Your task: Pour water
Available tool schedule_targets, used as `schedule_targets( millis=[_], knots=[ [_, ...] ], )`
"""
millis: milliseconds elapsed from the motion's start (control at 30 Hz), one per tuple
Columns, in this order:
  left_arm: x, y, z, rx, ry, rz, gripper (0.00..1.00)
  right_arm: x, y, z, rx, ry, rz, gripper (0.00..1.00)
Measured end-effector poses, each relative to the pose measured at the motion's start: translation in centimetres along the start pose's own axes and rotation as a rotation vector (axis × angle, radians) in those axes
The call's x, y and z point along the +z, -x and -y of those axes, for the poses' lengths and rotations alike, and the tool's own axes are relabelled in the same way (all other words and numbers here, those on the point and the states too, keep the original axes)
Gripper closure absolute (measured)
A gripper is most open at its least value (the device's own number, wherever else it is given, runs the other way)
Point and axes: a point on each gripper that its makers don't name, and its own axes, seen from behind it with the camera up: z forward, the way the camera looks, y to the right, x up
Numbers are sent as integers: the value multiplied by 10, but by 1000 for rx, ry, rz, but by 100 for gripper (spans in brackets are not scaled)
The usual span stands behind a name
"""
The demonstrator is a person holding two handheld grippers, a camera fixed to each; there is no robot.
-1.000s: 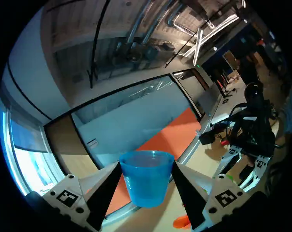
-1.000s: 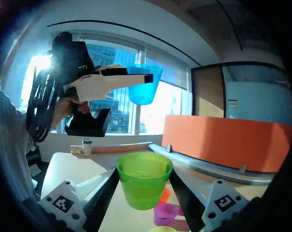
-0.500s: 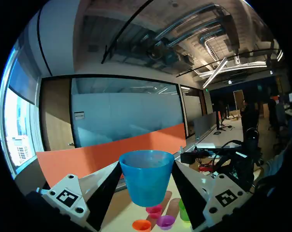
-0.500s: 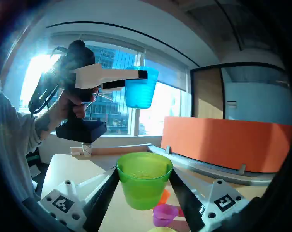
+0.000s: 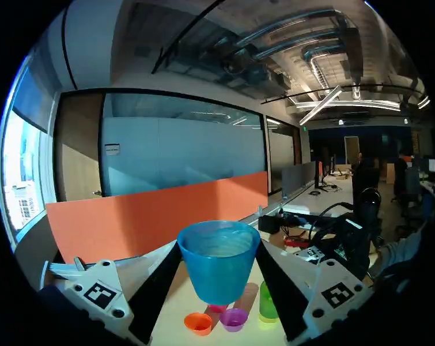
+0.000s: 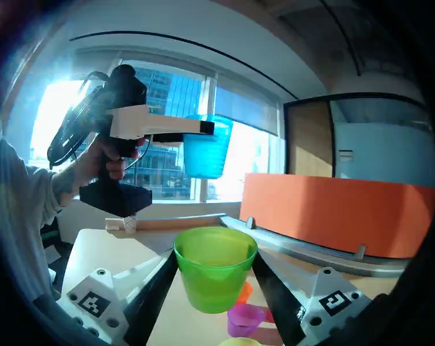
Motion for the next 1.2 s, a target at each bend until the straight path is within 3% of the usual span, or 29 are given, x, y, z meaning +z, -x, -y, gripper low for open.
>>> schedule_targets(
  millis=[367,800,1200],
  knots=[
    [-10,28,2,23,5,23,12,-6,5,2,0,-5,34,11],
    [-24,90,3,18,21,75,12,-24,22,5,7,-21,115,11],
    [-36,135,4,34,25,124,12,-29,36,17,17,-56,168,10]
  ],
)
